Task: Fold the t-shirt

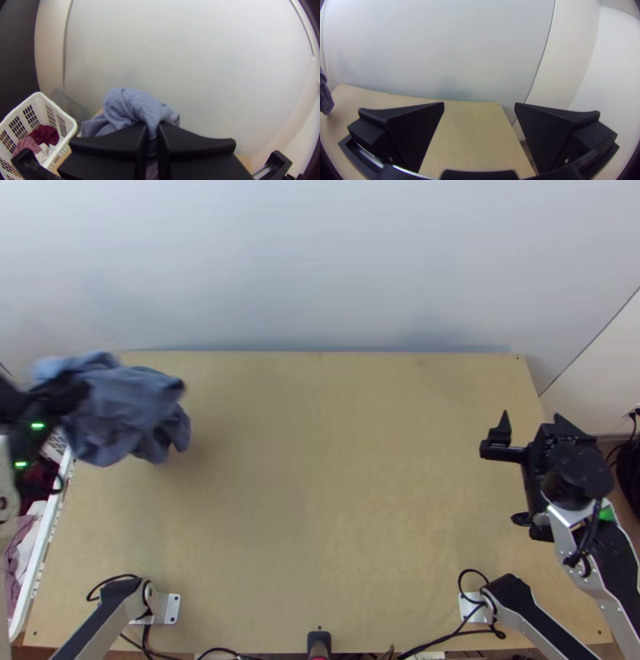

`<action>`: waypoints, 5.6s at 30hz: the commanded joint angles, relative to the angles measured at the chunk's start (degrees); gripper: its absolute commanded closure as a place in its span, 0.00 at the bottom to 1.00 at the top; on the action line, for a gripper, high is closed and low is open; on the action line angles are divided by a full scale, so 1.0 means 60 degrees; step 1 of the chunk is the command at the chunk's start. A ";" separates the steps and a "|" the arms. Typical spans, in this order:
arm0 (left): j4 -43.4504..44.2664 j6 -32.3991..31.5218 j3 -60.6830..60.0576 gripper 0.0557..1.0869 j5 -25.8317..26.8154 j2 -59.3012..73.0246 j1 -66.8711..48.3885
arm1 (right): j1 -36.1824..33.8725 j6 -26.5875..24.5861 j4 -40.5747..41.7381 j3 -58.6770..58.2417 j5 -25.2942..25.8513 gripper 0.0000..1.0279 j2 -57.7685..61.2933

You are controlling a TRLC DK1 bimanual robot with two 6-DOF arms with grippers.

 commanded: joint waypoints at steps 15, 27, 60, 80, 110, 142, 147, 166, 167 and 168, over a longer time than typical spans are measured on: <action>0.0321 -0.0673 0.1306 0.96 -0.2299 0.4701 -0.8919 | -0.1145 -0.0189 0.0121 -0.0230 -0.0010 0.04 -0.0471; -0.0074 -0.0746 0.4953 0.51 -0.2313 0.8524 -1.1175 | -0.2053 -0.0189 0.0268 -0.1050 -0.0010 0.04 -0.1159; -0.2257 -0.0658 -0.0276 0.06 -0.2650 0.6371 -0.8817 | 0.1111 0.3986 -0.3409 -0.0918 -0.5078 0.04 0.0540; -0.0499 -0.0292 0.0720 0.08 -0.2504 0.9154 -0.7015 | 0.1755 0.3971 -0.3292 -0.0508 -0.5210 0.04 0.1873; -0.0528 0.0368 0.1599 0.96 -0.2181 0.8993 -0.6839 | 0.3191 0.3928 -0.3233 -0.0903 -0.5547 0.04 0.2913; -0.1202 0.0206 0.1804 0.96 -0.2386 0.8070 -0.6649 | 0.2019 0.3854 0.1850 -0.3071 -0.6382 0.55 0.5916; -0.1349 0.0250 0.1804 0.96 -0.2386 0.7997 -0.6531 | 0.2092 0.3620 0.2304 -0.3027 -0.6382 0.95 0.5608; -0.3121 0.0206 0.5407 0.96 -0.2372 0.6825 -0.4041 | -0.1145 0.2814 -0.1754 0.3257 -0.6045 0.97 0.4715; -0.3194 0.0206 0.5656 0.96 -0.2386 0.6752 -0.3939 | -0.1218 0.2741 -0.1885 0.3638 -0.5913 0.97 0.4729; -0.3253 0.0206 0.5891 0.96 -0.2386 0.6649 -0.3807 | -0.1233 0.2726 -0.1988 0.3989 -0.5796 0.97 0.4744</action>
